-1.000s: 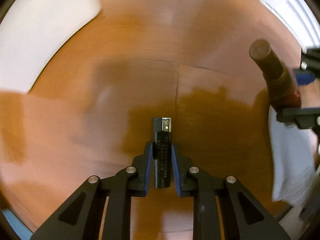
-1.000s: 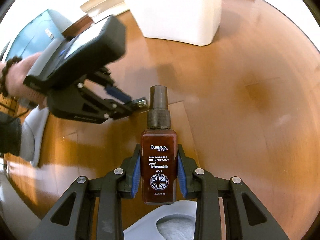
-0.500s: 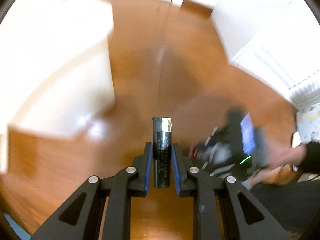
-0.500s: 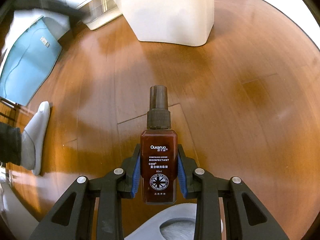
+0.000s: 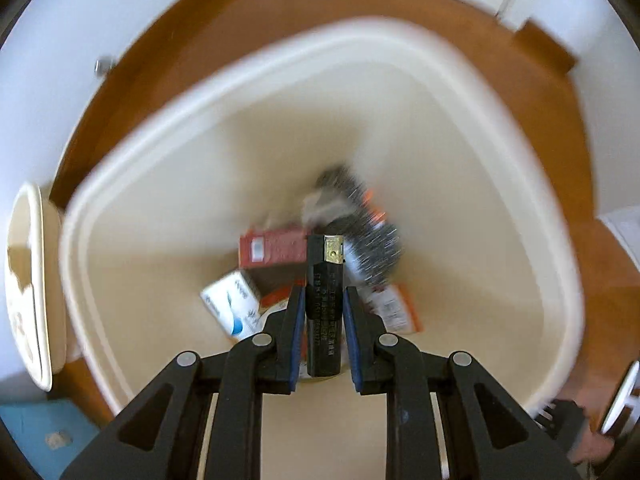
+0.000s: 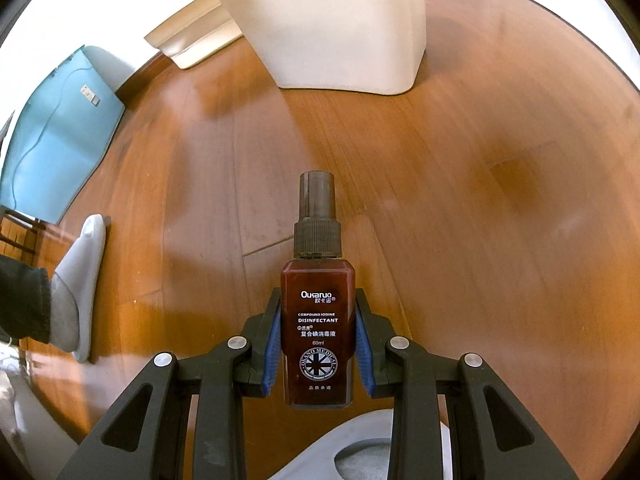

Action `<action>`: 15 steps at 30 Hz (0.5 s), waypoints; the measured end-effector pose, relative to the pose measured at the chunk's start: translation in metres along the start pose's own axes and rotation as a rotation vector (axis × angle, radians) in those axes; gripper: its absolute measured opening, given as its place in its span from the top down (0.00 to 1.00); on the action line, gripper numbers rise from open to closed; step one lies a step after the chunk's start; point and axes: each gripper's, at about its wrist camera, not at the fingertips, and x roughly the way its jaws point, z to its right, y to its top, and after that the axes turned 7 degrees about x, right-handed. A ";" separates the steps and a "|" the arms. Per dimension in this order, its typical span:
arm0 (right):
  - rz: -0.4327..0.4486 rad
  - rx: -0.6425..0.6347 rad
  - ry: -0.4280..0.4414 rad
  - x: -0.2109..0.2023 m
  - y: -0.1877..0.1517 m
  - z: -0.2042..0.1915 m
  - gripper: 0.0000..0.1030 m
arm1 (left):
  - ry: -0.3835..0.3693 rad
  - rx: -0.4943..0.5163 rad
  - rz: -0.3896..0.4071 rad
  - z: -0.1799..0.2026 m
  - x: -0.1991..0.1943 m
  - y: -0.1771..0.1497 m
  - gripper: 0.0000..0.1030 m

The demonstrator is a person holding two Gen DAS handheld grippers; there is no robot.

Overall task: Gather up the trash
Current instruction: 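Drop the black lighter into the wastebasket with the left tool, then lower the brown disinfectant bottle into the wastebasket and open the right tool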

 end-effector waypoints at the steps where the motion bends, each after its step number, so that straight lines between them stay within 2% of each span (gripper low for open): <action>1: -0.003 -0.001 0.001 0.000 0.001 0.001 0.69 | -0.010 -0.037 -0.065 -0.006 0.016 0.001 0.82; 3: -0.008 -0.007 0.000 -0.001 0.001 0.002 0.69 | -0.027 -0.096 -0.134 0.005 0.035 0.002 0.82; 5: -0.006 -0.009 -0.001 -0.002 0.003 0.002 0.69 | -0.009 -0.135 -0.143 0.000 0.038 0.004 0.82; 7: 0.003 -0.001 -0.001 -0.004 0.006 0.003 0.69 | -0.005 -0.159 -0.114 -0.006 0.030 0.002 0.82; 9: 0.021 0.014 0.002 -0.008 0.010 0.006 0.69 | -0.031 -0.158 -0.084 -0.007 0.019 -0.004 0.81; 12: 0.048 0.041 0.013 -0.017 0.019 0.010 0.69 | -0.038 -0.170 -0.061 -0.012 0.004 -0.009 0.66; 15: 0.101 0.038 -0.002 -0.040 0.037 0.011 0.69 | -0.098 -0.263 0.085 -0.024 -0.035 -0.037 0.59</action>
